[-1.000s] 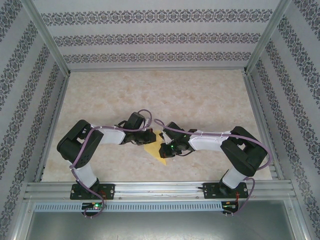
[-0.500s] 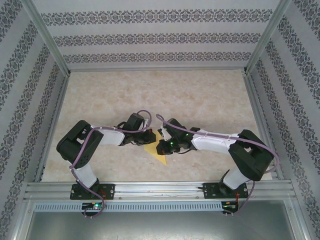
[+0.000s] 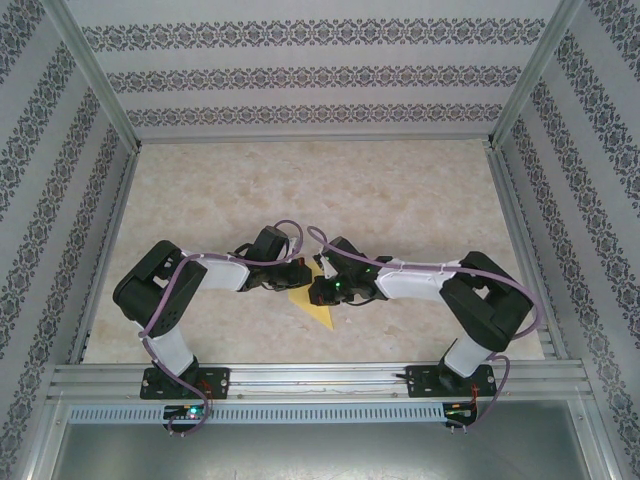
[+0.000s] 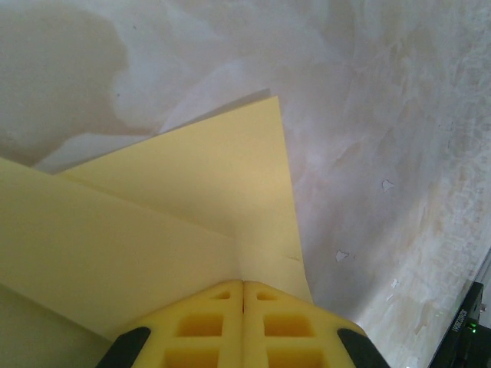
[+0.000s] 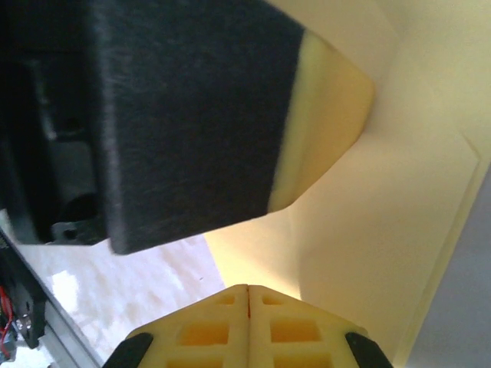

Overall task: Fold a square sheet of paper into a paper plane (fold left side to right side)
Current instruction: Fourth fold the wing at the center of the table.

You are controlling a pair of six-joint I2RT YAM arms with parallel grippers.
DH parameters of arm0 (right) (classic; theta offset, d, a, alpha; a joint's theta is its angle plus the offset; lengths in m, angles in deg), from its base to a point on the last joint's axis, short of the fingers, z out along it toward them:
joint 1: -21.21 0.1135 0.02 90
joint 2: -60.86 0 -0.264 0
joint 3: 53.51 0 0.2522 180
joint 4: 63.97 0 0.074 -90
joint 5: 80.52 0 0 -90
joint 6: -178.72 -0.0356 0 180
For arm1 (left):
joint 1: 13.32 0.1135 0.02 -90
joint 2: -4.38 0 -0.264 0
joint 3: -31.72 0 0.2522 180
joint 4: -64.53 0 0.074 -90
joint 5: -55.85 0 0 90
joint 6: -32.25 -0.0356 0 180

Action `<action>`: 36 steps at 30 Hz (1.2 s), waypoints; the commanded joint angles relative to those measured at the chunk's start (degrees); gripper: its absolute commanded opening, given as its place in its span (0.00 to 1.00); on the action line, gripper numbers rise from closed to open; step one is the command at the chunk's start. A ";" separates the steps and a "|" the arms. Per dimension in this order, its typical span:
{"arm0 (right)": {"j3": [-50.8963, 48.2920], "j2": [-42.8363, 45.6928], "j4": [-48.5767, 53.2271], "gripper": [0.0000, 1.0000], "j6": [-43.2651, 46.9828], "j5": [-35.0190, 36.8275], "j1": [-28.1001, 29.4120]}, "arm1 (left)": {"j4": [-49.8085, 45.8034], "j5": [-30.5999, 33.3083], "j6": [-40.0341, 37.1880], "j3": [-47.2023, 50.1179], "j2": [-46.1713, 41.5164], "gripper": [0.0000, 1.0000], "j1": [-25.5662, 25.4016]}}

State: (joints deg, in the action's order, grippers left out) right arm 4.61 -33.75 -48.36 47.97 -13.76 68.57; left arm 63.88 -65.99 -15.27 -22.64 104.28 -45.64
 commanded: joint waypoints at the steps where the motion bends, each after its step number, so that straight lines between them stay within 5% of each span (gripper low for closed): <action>1: 0.53 -1.66 -1.14 0.00 0.14 1.54 -0.63 | -3.86 4.08 -0.20 2.03 1.44 0.00 -1.00; 36: -10.13 4.15 5.56 0.00 -2.98 1.42 2.79 | -5.41 7.16 0.24 2.33 1.79 0.00 -1.00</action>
State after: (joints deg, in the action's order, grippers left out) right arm -2.80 -30.18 -50.42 45.76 -12.14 70.14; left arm 63.90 -64.94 -15.18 -22.51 104.08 -46.01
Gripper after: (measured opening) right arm 0.042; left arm 0.043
